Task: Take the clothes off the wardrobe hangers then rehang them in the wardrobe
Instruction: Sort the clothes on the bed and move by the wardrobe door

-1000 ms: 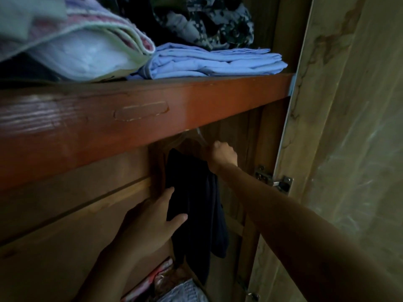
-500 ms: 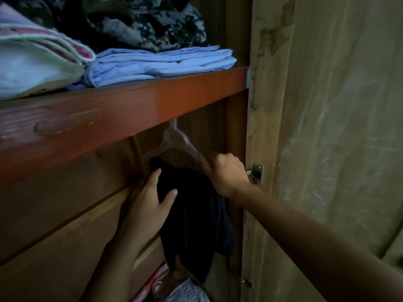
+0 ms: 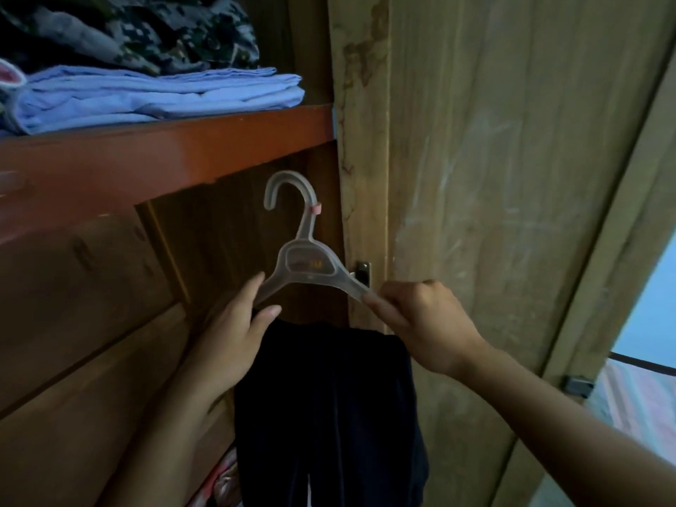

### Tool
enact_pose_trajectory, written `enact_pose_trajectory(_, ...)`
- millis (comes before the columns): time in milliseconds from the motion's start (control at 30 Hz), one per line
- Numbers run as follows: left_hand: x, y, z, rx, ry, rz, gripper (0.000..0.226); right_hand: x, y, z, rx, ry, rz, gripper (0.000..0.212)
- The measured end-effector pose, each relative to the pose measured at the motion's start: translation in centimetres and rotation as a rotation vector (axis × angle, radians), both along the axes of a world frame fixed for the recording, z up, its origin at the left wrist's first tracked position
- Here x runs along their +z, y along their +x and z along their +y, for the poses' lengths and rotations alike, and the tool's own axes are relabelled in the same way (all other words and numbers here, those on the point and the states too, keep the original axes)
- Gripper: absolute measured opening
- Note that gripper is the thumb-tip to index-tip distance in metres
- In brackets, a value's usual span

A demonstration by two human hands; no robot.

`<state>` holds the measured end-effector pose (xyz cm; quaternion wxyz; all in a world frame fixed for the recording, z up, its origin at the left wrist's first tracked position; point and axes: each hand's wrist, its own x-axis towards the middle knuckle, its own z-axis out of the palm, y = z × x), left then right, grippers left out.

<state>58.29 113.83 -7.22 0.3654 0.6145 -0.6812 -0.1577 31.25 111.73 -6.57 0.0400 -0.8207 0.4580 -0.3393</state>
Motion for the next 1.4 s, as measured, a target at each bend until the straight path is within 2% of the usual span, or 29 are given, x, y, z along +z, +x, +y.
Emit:
enact_pose_trajectory(200, 0.5, -4.7, -1.8, -0.186, 0.018, 0.026, 0.038, 0.9, -6.7, 4.0, -0.077, 0.039, -0.064, 0.046)
enact_pose_trajectory(267, 0.8, -7.2, -2.2, -0.259, -0.002, 0.034, 0.022, 1.4, -9.2, 5.5, -0.131, 0.067, -0.037, 0.049)
enact_pose_trajectory(400, 1.5, -12.8, -2.0, -0.413, -0.071, 0.085, 0.016, 2.7, -14.8, 8.5, -0.252, 0.108, 0.051, 0.05)
enact_pose_trajectory(667, 2.3, -25.0, 0.0, -0.647, -0.136, 0.18, 0.016, 4.7, -25.0, 15.8, -0.412, 0.14, 0.04, 0.02)
enact_pose_trajectory(767, 2.4, -29.8, 0.8, -0.7, -0.155, 0.192, 0.016, 4.8, -28.7, 18.5, -0.497, 0.145, 0.079, 0.021)
enact_pose_trajectory(933, 2.2, -37.7, 1.9, -0.812, -0.162, 0.189, 0.022, 4.6, -34.6, 23.1, -0.639, 0.173, 0.036, 0.022)
enact_pose_trajectory(1067, 1.2, -43.1, 2.3, -0.889, -0.189, 0.13, 0.024, 4.3, -38.1, 26.5, -0.73, 0.208, 0.018, 0.025)
enact_pose_trajectory(1233, -0.5, -48.1, 3.0, -0.973, -0.194, 0.099, 0.027, 3.5, -40.1, 29.9, -0.829, 0.278, 0.012, 0.025)
enact_pose_trajectory(1400, -1.3, -52.0, 3.6, -1.178, -0.136, 0.083, 0.025, 1.9, -39.6, 33.0, -1.032, 0.3, -0.021, 0.022)
